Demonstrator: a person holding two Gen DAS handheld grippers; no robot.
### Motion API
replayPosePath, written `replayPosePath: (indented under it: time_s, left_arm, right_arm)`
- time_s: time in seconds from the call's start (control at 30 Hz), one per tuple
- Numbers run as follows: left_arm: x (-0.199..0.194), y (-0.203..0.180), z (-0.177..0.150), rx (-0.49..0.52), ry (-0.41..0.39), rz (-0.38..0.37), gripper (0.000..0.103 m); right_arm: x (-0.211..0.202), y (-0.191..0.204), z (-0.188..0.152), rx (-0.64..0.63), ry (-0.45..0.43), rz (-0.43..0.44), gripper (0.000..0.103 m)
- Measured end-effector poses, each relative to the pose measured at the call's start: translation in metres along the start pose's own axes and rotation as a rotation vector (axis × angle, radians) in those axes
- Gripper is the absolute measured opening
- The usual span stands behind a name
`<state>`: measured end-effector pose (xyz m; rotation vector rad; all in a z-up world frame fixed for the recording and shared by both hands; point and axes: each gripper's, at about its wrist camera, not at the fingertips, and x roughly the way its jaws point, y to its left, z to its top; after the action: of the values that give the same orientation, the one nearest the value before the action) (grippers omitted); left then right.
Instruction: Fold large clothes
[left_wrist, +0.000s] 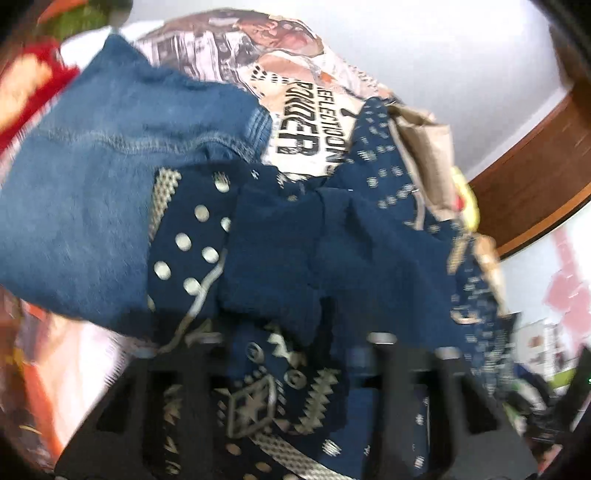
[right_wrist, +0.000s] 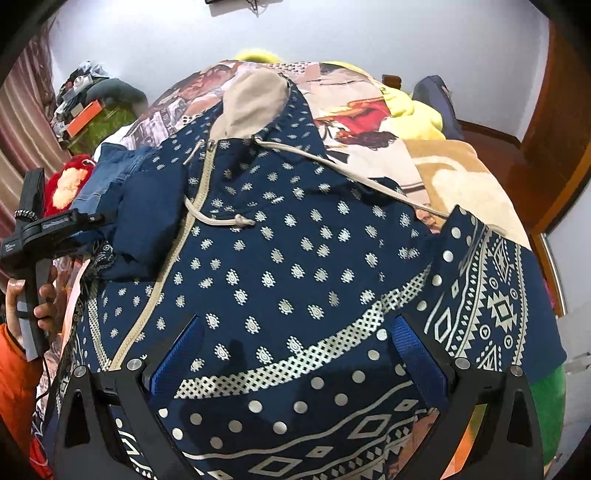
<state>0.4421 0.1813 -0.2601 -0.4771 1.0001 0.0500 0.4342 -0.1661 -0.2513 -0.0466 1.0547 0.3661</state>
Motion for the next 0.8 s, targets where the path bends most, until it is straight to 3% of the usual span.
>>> replayPosePath:
  time_s: [0.1,0.2,0.37,0.47,0.63,0.8]
  left_arm:
    - [0.001,-0.016,0.007,0.078,-0.017,0.091,0.007]
    - [-0.026,-0.053,0.013,0.195,-0.109,0.124,0.007]
    - [-0.087,-0.132,0.02,0.385,-0.288,0.094,0.007]
    - [-0.114,-0.183,0.02,0.481,-0.348,0.024,0.006]
    - [-0.124,-0.252,0.004,0.603,-0.334,-0.107,0.006]
    - [-0.08,-0.296,-0.027,0.707,-0.202,-0.146,0.006]
  right_arm:
    - [-0.007,-0.005,-0.004,0.014,-0.01,0.007,0.101]
    - [-0.019,-0.012,-0.008,0.016,-0.034,0.0,0.101]
    - [-0.039,-0.03,-0.013,0.016,-0.077,-0.05,0.101]
    - [-0.051,-0.045,-0.017,0.04,-0.1,-0.061,0.101]
    - [-0.07,-0.076,-0.023,0.114,-0.133,-0.07,0.101]
    - [-0.087,-0.101,-0.029,0.168,-0.151,-0.086,0.101]
